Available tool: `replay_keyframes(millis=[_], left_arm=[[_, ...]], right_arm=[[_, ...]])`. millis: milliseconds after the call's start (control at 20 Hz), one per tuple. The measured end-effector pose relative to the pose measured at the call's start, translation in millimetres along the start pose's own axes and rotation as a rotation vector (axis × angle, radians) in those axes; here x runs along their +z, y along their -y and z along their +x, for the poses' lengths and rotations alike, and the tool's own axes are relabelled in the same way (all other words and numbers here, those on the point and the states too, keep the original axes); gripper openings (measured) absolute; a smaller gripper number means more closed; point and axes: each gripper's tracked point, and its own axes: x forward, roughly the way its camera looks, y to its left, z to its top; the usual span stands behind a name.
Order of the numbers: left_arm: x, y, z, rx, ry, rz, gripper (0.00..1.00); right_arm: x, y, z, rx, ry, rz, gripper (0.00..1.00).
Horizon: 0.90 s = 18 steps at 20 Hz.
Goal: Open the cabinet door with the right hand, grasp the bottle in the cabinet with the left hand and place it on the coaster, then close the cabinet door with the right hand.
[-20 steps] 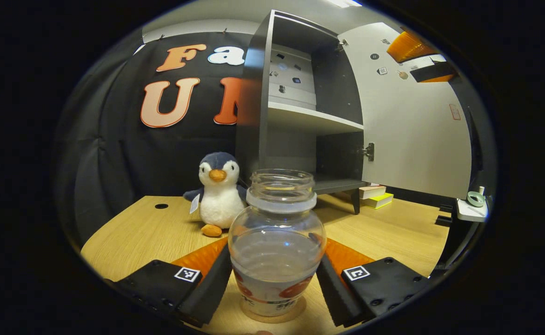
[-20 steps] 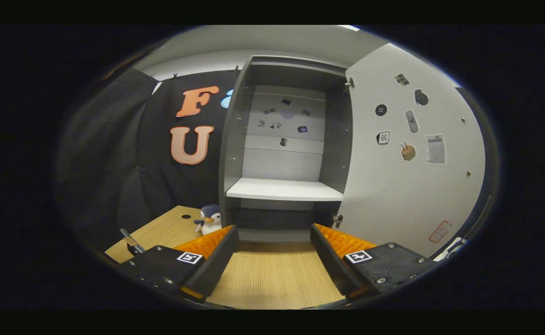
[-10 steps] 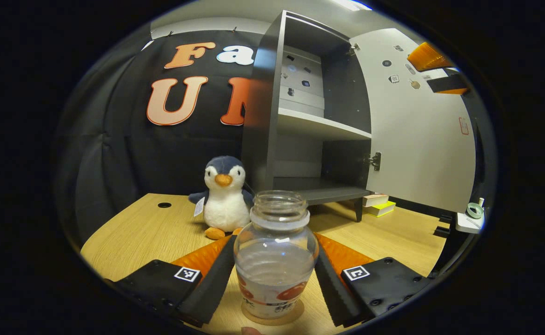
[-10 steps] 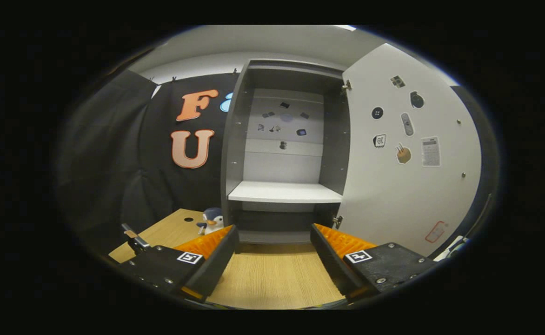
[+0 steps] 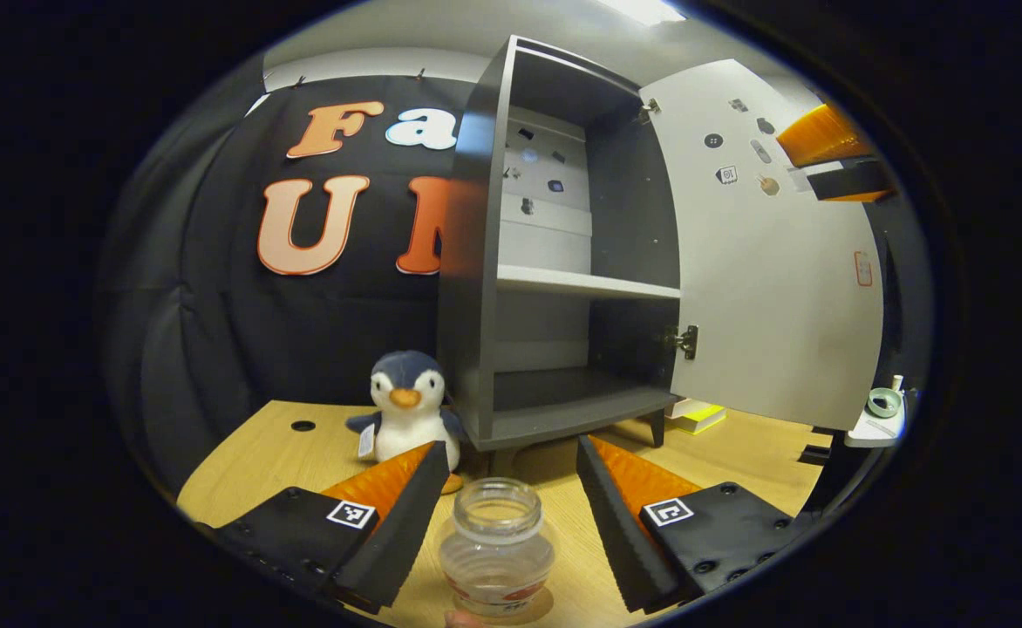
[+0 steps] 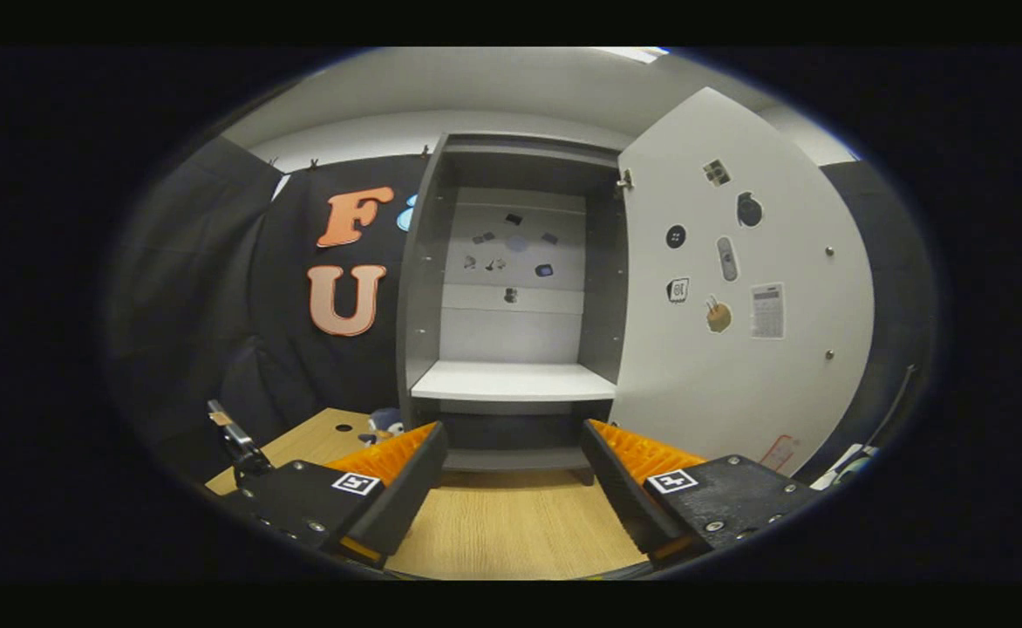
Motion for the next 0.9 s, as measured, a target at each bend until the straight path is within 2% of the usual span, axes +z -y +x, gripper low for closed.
replay_keyframes(millis=[350,650,900], left_arm=[[71.5,17.1,-3.8,0.013,0.019,0.075,0.97],[138.3,30.3,-11.4,0.044,0.041,0.07,0.96],[183.2,36.7,-19.2,0.074,0.056,0.071,0.97]], right_arm=[[20.7,56.3,-21.9,-0.105,0.017,0.031,0.95],[45.5,115.3,-53.3,-0.214,0.033,0.005,0.95],[50.4,166.6,-79.9,-0.284,0.021,0.037,0.95]])
